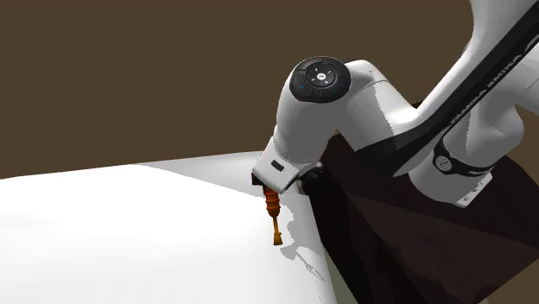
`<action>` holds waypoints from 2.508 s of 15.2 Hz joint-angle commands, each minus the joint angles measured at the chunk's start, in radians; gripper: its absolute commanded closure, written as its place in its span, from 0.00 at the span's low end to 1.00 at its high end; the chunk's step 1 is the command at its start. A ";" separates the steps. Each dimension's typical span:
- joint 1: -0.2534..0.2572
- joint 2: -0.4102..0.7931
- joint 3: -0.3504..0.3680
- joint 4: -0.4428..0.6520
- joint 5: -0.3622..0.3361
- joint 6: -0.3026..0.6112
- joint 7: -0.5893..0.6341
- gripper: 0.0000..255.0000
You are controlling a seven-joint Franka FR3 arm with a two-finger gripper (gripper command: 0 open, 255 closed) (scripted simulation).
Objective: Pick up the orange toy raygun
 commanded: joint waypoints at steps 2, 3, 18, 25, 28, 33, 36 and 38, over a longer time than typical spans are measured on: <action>-0.013 0.159 0.021 0.048 0.030 0.126 -0.114 0.00; -0.026 0.208 0.035 0.067 0.035 0.162 -0.147 0.00; -0.057 0.353 0.072 0.099 0.055 0.275 -0.146 1.00; -0.051 0.317 0.064 0.091 0.051 0.247 -0.148 1.00; -0.041 0.264 0.052 0.080 0.042 0.206 -0.150 1.00; -0.025 0.176 0.032 0.066 0.023 0.133 -0.151 1.00; -0.019 0.124 0.023 0.061 0.011 0.087 -0.150 1.00; -0.015 0.090 0.019 0.058 0.003 0.056 -0.149 1.00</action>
